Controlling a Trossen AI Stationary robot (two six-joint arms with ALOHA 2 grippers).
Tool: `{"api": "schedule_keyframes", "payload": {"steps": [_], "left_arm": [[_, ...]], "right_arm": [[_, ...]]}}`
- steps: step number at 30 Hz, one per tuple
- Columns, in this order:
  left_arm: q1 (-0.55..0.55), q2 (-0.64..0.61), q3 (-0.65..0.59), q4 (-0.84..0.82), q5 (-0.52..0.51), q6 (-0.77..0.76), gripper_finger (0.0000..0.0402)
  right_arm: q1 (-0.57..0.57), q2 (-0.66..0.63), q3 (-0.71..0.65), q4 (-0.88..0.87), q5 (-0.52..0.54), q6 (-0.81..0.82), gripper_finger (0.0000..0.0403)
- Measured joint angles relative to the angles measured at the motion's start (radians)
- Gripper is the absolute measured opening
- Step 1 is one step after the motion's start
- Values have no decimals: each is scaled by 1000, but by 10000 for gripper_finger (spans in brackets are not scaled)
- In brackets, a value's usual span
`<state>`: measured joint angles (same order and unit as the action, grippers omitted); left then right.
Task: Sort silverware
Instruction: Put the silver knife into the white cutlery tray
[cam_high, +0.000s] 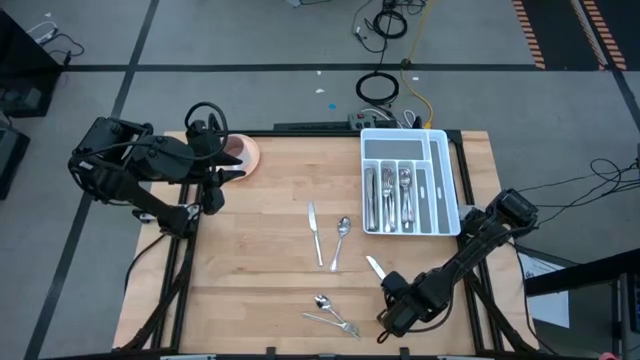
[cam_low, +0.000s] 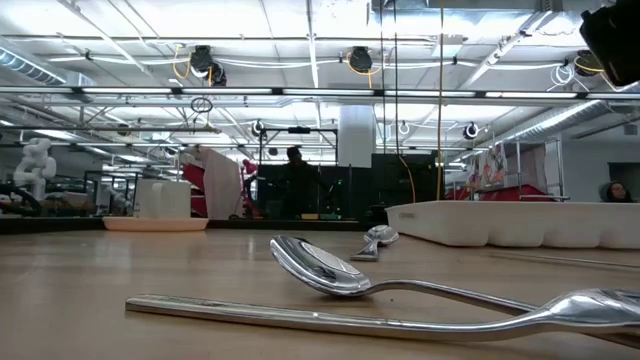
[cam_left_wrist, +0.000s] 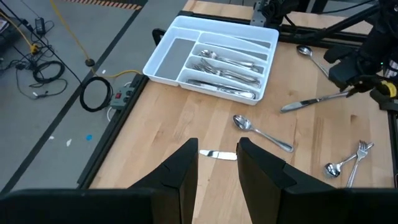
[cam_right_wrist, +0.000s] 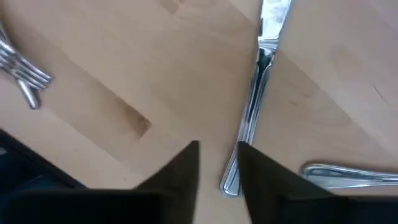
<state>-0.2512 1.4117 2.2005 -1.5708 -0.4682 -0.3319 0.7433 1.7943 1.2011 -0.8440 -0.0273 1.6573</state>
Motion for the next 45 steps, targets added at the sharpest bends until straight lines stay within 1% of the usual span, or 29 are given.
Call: {"api": "schedule_keyframes", "payload": {"steps": [4, 6, 8, 11, 14, 20, 25, 27, 30, 31, 32, 38, 45], "left_arm": [[0, 0, 0, 0, 0, 6, 116], [0, 0, 0, 0, 0, 7, 116], [0, 0, 0, 0, 0, 7, 116], [0, 0, 0, 0, 0, 7, 116], [0, 0, 0, 0, 0, 7, 116], [0, 0, 0, 0, 0, 6, 116], [0, 0, 0, 0, 0, 5, 116], [0, 0, 0, 0, 0, 5, 116], [0, 0, 0, 0, 0, 4, 116], [0, 0, 0, 0, 0, 0, 116], [0, 0, 0, 0, 0, -1, 116], [0, 0, 0, 0, 0, -2, 116], [0, 0, 0, 0, 0, -2, 116]], "right_arm": [[3, 31, -1, -13, 3, 44, 170], [6, 45, -12, -16, -5, 65, 197], [11, 54, -28, -9, -7, 66, 210], [12, 54, -49, 13, -7, 60, 211], [11, 54, -80, 56, -7, 50, 200], [8, 37, -197, 216, -96, 4, 162], [1, 35, -214, 210, -122, -59, 128], [-7, 35, -216, 205, -143, -79, 102], [-9, 35, -218, 205, -149, -79, 37], [-9, 35, -218, 206, -151, -79, 21], [-10, 35, -218, 206, -153, -79, 15], [-10, 25, -217, 202, -151, -72, 4], [-6, 4, -148, 108, -93, -67, 1]]}}
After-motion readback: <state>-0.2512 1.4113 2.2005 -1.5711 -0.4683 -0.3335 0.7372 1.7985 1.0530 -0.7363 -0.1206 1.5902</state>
